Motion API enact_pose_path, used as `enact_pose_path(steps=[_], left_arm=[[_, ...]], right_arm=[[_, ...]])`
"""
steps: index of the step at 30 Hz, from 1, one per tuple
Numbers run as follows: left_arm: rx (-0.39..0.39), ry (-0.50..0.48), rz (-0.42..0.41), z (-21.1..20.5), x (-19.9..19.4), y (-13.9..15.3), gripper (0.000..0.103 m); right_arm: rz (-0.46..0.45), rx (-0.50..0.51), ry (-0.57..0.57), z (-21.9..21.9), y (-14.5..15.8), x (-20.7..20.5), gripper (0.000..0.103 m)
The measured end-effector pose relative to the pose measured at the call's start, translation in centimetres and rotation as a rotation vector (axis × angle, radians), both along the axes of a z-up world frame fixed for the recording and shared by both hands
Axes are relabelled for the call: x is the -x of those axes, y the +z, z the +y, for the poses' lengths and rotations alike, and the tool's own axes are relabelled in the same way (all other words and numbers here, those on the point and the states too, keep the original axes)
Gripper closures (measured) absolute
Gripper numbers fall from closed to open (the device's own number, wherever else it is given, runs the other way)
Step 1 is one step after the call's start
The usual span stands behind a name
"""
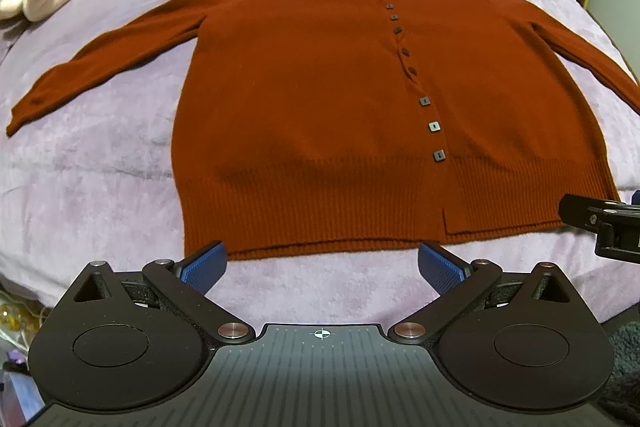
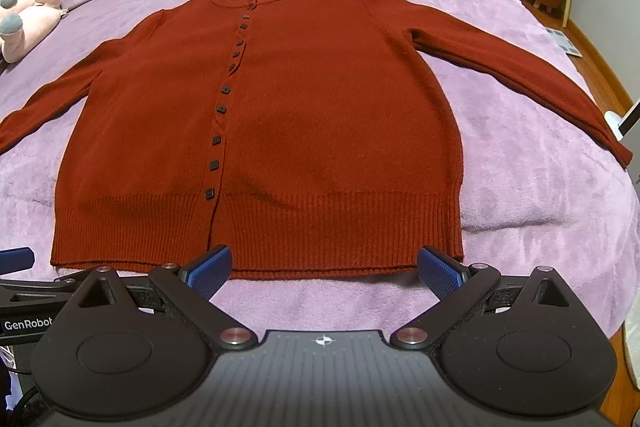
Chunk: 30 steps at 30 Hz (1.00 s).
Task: Fold small clothes
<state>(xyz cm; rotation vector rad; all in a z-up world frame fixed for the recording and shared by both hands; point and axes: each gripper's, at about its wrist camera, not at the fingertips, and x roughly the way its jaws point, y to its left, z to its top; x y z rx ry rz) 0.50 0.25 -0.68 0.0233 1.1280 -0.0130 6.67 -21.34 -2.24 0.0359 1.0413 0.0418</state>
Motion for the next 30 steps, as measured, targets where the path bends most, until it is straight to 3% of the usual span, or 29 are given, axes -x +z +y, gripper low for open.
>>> enact_pose_path(steps=[30], left_arm=[[0.019, 0.022, 0.022, 0.46, 0.07, -0.36, 0.000]], right_arm=[[0.001, 0.010, 0.004, 0.39, 0.03, 0.09, 0.004]])
